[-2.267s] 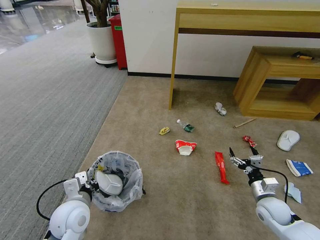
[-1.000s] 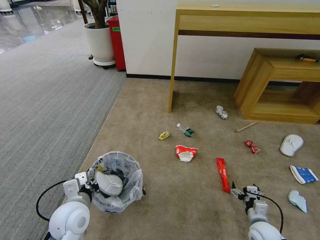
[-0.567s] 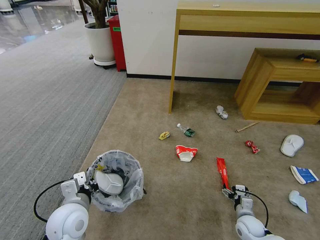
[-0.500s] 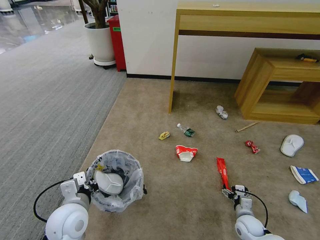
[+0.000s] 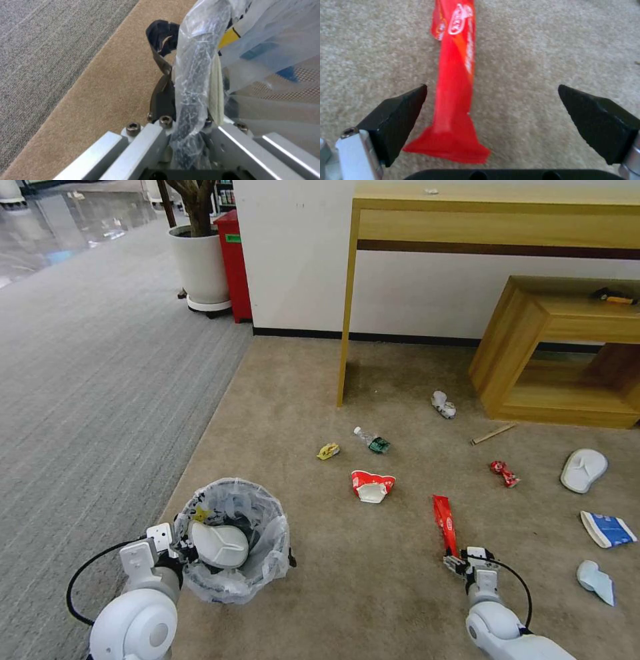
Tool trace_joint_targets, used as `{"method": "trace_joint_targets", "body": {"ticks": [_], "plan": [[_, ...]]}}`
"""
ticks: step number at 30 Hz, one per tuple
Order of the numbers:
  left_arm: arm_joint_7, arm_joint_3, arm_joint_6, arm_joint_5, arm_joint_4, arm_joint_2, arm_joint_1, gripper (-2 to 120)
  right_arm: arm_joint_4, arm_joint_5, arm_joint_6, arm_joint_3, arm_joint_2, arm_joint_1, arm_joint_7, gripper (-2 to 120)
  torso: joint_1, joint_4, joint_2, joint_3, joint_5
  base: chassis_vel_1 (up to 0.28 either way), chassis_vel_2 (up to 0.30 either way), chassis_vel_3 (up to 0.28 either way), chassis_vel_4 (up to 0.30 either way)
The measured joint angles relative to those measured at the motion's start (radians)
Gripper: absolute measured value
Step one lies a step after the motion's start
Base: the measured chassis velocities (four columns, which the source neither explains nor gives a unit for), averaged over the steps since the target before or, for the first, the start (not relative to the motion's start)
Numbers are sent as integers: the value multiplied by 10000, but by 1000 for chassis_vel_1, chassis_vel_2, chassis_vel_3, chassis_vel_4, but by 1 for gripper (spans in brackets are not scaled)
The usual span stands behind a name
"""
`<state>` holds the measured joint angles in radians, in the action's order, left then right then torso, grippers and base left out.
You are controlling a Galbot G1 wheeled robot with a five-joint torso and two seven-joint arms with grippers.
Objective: Pick up the trash bin and place the garbage on the floor into it.
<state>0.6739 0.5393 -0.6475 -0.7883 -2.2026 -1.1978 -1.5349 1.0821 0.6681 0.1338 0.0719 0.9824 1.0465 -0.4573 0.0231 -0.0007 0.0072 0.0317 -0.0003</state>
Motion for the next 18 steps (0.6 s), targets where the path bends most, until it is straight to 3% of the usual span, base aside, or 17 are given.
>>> {"method": "trace_joint_targets", "body": {"ticks": [7,18], "plan": [[4,22,11,19,7,-9,-24,0,-472,-144,31,154,240,-240,-33,96,0,0,-1,0,1,0,0,0,0],[2,-18,18,-11,100,38,97,0,-766,-413,269,172,368,-293,-23,51,1,-1,-2,0,0,0,0,0,0]]}}
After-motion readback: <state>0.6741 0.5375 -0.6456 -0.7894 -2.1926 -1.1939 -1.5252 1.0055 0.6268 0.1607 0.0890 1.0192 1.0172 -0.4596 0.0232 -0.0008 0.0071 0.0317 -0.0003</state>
